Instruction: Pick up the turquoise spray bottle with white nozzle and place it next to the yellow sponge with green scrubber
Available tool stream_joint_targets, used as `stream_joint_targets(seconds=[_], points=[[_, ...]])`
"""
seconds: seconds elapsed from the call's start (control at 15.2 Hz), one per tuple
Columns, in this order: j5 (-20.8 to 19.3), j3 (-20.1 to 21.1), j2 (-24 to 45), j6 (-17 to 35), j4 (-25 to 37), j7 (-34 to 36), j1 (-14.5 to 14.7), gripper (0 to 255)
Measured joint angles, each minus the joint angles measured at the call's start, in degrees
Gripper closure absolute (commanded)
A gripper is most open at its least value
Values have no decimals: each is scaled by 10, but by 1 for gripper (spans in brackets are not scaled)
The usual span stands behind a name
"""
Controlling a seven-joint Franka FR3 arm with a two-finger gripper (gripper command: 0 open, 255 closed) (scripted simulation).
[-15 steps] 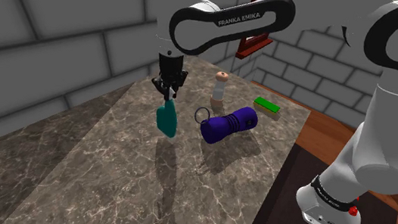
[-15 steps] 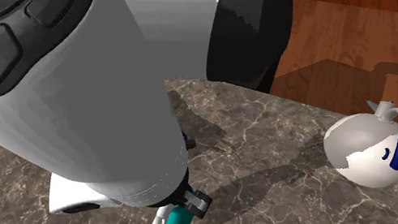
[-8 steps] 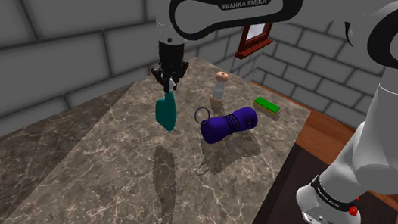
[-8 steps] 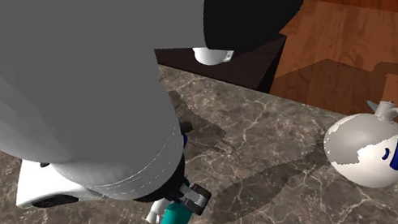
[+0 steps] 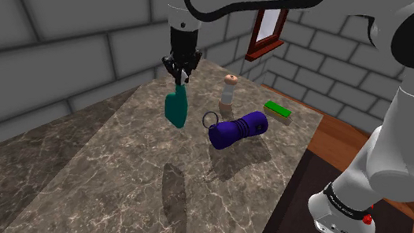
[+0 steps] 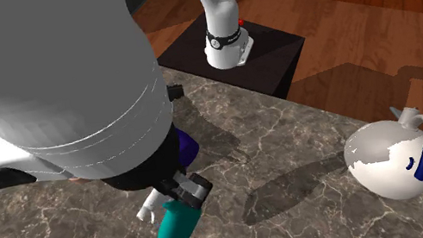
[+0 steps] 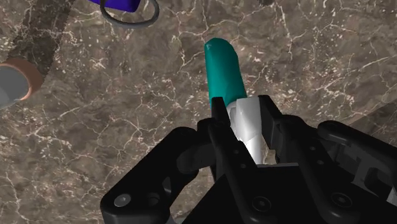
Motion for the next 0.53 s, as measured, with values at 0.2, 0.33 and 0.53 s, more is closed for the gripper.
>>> stream_joint_targets(seconds=[0.2,0.33,0.53], points=[[17,-9,-54,3,-55,-32,-23,255],[25,-17,-80,-4,-72,-56,-38,255],[36,-33,-121,-12,-103,-94,-59,255]])
